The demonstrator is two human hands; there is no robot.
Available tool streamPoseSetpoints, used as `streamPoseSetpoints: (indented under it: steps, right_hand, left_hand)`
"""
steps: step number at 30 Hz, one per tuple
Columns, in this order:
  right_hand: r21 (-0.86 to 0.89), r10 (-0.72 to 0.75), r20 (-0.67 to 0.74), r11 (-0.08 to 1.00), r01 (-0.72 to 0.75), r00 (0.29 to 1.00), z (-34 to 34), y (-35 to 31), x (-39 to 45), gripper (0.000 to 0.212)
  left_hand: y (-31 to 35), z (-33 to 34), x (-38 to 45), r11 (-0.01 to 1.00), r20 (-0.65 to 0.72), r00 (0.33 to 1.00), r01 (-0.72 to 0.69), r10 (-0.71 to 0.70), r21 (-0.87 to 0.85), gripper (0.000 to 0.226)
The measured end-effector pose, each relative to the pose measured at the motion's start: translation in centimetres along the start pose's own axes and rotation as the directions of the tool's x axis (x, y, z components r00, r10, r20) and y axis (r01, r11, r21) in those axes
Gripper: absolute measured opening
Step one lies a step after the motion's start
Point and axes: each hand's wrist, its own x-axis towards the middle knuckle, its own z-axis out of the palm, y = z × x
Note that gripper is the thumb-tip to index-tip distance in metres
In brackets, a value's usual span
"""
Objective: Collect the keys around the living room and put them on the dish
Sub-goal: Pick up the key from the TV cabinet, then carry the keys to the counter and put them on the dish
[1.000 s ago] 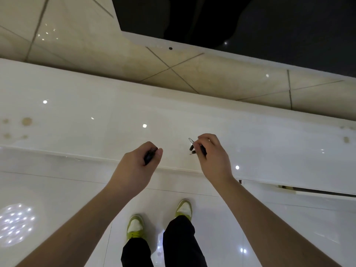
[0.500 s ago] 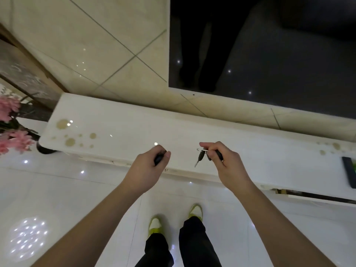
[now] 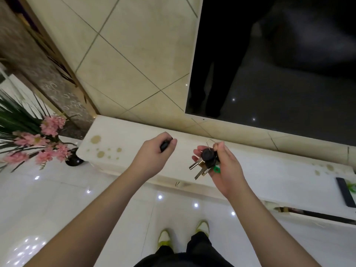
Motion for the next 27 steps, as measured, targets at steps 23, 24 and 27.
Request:
streamPoseSetpoints:
  steps: [23,24,27]
  right_hand:
    - [-0.122,0.511,-0.053,0.850,-0.513,0.858,0.7,1.0,5.9,0.047]
    - [-0.122,0.528,-0.032,0.840,-0.528,0.848,1.0,1.3,6.2,0.048]
    - [-0.159,0.582,0.041,0.806,-0.570,0.812,2.4,2.4,6.6,0.048]
  left_hand:
    - [1.0,2.6,-0.9,0.967,-0.102,0.962,0.252,-0.254,-0.035,0.029]
    - [0.6,2.5,-1.4,0.961,-0.123,0.953,0.272,-0.276,-0.046,0.028]
    - [-0.4,1.5,-3.4,0.944,-0.200,0.923,0.325,-0.328,-0.051,0.028]
